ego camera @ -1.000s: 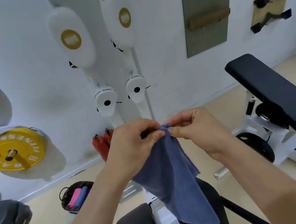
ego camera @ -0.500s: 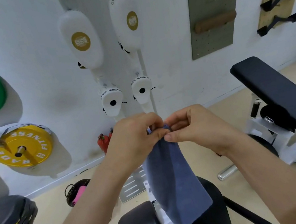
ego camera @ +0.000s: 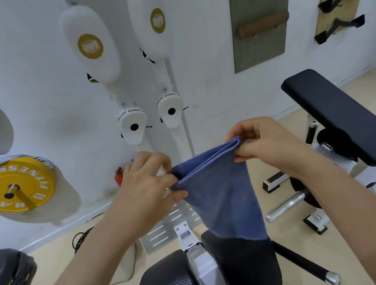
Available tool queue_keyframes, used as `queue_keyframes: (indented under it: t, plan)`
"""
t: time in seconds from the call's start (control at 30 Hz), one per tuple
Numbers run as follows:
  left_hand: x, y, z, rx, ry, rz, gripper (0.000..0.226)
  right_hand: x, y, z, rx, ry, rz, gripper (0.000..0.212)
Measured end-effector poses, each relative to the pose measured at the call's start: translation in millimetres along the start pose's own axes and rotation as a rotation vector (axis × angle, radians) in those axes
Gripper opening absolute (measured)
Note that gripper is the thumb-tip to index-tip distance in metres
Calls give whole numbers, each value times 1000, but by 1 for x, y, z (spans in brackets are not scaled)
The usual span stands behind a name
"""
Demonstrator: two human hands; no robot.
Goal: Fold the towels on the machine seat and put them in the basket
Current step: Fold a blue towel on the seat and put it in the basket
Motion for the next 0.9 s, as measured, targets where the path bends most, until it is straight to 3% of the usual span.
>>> queue_keyframes:
  t: [0.1, 0.2, 0.37, 0.47, 0.67, 0.9]
  plan:
    - [-1, -5, 0, -93, -60, -17, 35, -10, 3, -6, -186, -28, -20, 29]
    - [-2, 0, 3, -228, -78, 25, 41, -25, 6, -8, -306, -87, -46, 15]
    - [-8, 25, 8, -708, 32, -137, 13, -50, 23, -21, -322, -48, 5, 12]
    - [-12, 33, 29, -888, 82, -206, 10, -54, 38, -27, -347, -84, 71, 18]
    - [-17, -6, 134, -702, -183, -347, 21, 2, 120, 12, -467, -210, 206, 16]
    - [-31, -71, 301, -599, -357, -792, 33, 88, 278, 109, -516, -268, 308, 14]
Point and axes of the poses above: each hand's wrist, its own x-axis towards the middle knuckle, its own z-axis out of the palm, y = z × x, the point moved 2 cm from there along x, towards the middle knuckle, and after that the axes turned 11 degrees about -x, right-handed, at the moved point
